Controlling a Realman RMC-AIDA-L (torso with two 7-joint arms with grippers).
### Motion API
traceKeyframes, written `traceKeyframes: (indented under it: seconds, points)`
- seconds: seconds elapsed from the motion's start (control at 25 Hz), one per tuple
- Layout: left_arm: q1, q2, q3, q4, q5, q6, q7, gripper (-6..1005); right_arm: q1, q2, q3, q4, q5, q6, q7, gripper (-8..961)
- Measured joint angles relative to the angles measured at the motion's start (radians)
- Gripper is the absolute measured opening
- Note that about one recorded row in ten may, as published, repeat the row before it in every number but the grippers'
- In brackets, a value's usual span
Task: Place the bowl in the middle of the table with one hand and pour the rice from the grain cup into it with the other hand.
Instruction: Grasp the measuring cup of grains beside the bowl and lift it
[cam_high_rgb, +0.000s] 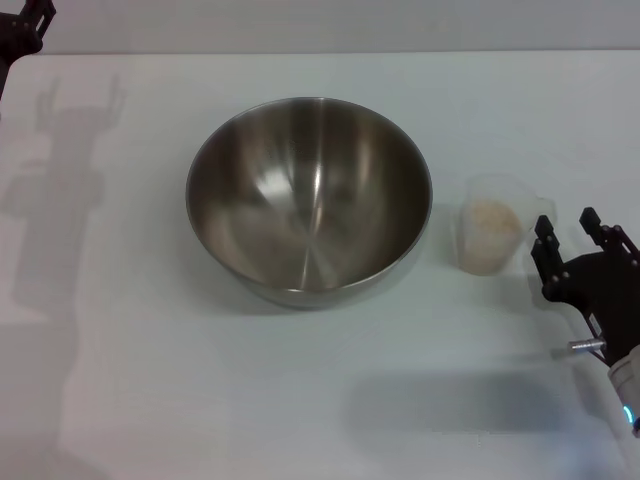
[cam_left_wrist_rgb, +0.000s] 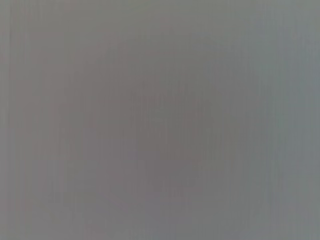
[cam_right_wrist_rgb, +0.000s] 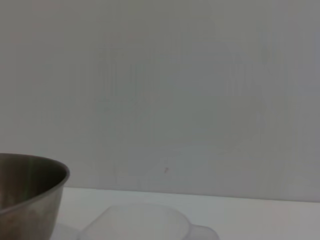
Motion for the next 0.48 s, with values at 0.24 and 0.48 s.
traceKeyframes:
  seconds: [0.24, 0.48]
  points:
    - [-0.006, 0.000, 0.000, 0.000, 0.000, -0.003, 0.000, 844, 0.017, 0.000, 0.002, -0.009, 0.000, 0.012, 0.000, 499]
    - [-0.007, 0.000, 0.000, 0.000, -0.002, -0.002, 0.001, 844, 0.024, 0.000, 0.004, -0.013, 0.000, 0.013, 0.000, 500]
